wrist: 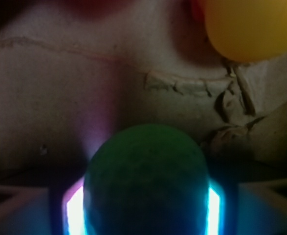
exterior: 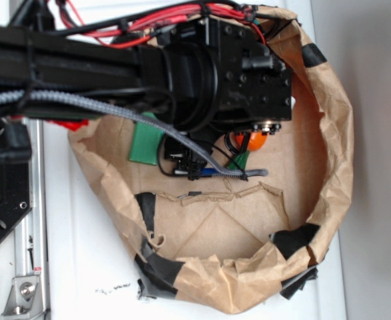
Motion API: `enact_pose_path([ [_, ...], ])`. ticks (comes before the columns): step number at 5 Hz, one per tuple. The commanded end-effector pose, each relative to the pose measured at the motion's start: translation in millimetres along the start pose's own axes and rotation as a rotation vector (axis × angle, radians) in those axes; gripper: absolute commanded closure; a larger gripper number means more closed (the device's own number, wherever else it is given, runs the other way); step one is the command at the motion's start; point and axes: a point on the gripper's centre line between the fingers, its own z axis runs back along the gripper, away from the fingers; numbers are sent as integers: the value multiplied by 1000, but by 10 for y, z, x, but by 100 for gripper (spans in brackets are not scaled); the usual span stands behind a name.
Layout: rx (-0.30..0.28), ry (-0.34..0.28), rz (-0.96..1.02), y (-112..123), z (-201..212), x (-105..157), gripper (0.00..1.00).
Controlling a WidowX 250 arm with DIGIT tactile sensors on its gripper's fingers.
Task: Grab the green ball.
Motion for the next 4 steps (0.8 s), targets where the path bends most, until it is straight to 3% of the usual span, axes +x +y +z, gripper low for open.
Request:
enact_pose_path([
  [1,-1,-127,36,-105,418,-135,100],
  [2,-30,-271,45,-346,978,-96,100],
  [3,30,-347,114,-472,1495,-128,100],
  [4,30,-374,103,-491,1815,-247,100],
])
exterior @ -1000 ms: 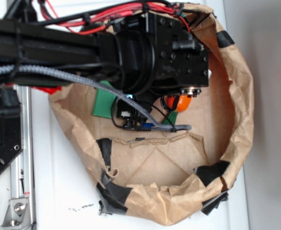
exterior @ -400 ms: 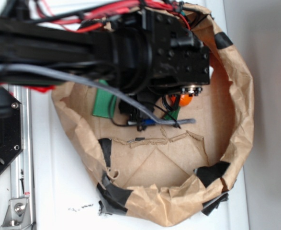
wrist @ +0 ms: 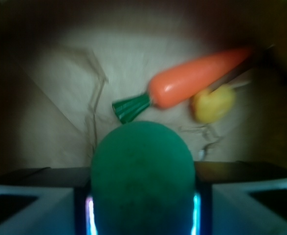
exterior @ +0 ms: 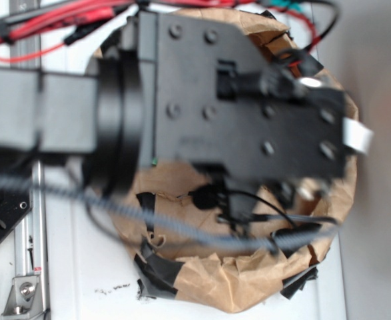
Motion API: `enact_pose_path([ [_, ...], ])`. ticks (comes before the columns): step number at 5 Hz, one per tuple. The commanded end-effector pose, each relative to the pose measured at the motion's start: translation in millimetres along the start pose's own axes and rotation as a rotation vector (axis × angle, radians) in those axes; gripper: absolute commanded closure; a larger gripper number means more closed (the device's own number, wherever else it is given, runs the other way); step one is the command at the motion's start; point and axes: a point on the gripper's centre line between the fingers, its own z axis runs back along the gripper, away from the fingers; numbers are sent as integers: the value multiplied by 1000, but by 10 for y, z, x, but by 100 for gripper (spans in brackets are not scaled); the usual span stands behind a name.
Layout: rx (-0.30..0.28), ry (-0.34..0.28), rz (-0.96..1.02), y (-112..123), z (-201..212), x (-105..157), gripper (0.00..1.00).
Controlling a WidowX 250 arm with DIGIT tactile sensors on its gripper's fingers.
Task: Grab the green ball.
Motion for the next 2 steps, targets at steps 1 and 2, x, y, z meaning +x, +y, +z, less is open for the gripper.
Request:
enact_pose_path([
  [1,2,-114,-19,-78,442,-129,100],
  [2,-21,-116,-16,-68,458,-128,100],
])
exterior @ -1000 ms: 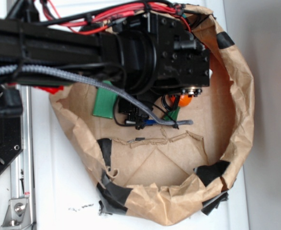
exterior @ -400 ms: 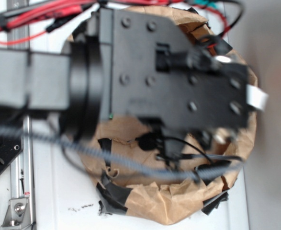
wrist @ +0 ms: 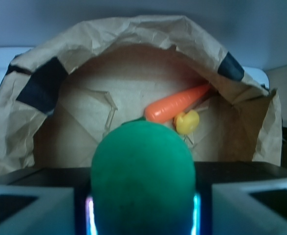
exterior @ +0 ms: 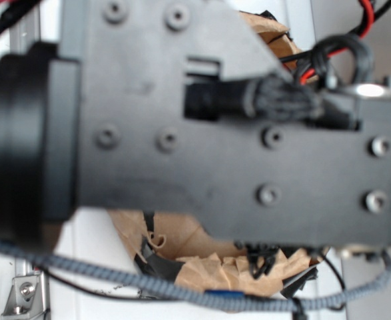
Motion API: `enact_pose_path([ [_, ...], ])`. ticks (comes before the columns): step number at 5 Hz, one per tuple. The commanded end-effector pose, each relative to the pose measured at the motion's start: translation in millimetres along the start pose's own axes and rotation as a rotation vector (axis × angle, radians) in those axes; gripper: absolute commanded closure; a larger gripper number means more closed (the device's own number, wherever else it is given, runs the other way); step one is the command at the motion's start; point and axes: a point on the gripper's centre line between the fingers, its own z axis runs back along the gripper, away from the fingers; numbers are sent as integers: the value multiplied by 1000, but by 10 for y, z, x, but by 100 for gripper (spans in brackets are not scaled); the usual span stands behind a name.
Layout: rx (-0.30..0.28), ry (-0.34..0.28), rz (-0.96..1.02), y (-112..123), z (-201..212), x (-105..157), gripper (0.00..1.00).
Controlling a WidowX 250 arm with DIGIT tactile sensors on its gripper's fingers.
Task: Grab the green ball.
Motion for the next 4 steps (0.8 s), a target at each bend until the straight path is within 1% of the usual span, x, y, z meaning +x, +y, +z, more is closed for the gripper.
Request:
enact_pose_path([
  [1,-36,-64,-14,-61,131,-137,100],
  [2,-36,-63,-15,-72,108,-147,100],
  [3,-49,-53,-13,-71,92,-148,100],
  [4,-44,-42,-18,-76,80,-178,100],
])
